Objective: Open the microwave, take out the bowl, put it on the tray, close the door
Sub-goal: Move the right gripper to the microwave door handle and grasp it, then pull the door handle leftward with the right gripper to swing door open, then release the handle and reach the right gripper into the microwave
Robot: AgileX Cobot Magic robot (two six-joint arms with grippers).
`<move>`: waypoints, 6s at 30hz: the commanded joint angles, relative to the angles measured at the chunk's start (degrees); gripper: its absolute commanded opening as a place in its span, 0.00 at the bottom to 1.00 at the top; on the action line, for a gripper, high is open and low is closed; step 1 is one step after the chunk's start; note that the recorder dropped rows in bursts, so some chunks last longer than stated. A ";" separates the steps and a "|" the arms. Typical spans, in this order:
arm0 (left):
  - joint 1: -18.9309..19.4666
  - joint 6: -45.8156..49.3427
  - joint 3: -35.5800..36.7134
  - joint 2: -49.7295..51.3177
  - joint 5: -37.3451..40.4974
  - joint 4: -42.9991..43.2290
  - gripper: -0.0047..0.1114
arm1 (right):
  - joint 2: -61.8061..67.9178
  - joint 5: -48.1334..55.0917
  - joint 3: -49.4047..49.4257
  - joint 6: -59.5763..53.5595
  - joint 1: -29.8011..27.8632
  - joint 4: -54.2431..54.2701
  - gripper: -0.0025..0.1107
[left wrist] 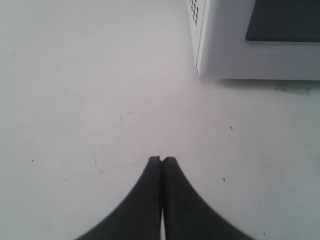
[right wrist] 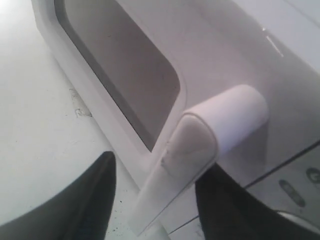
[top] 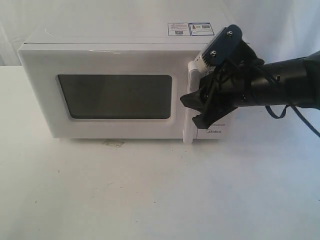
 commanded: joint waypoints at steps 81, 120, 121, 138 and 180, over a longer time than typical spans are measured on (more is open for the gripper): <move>-0.34 -0.14 0.15 -0.26 0.26 -0.22 0.04 | 4.76 5.80 -6.15 47.98 -0.03 -36.70 0.36; -0.34 -0.14 0.15 -0.26 0.26 0.06 0.04 | -6.40 -4.27 -6.15 59.72 6.22 -47.70 0.02; -0.34 -0.14 0.15 -0.26 0.26 0.06 0.04 | -6.10 -3.80 -6.15 59.72 6.22 -47.55 0.02; -0.34 -0.14 0.15 -0.26 0.26 0.06 0.04 | -11.57 34.42 -6.15 51.96 6.22 -42.23 0.02; -0.34 -0.14 0.15 -0.26 0.26 0.06 0.04 | 2.05 -20.99 -9.55 25.56 33.75 -43.16 0.02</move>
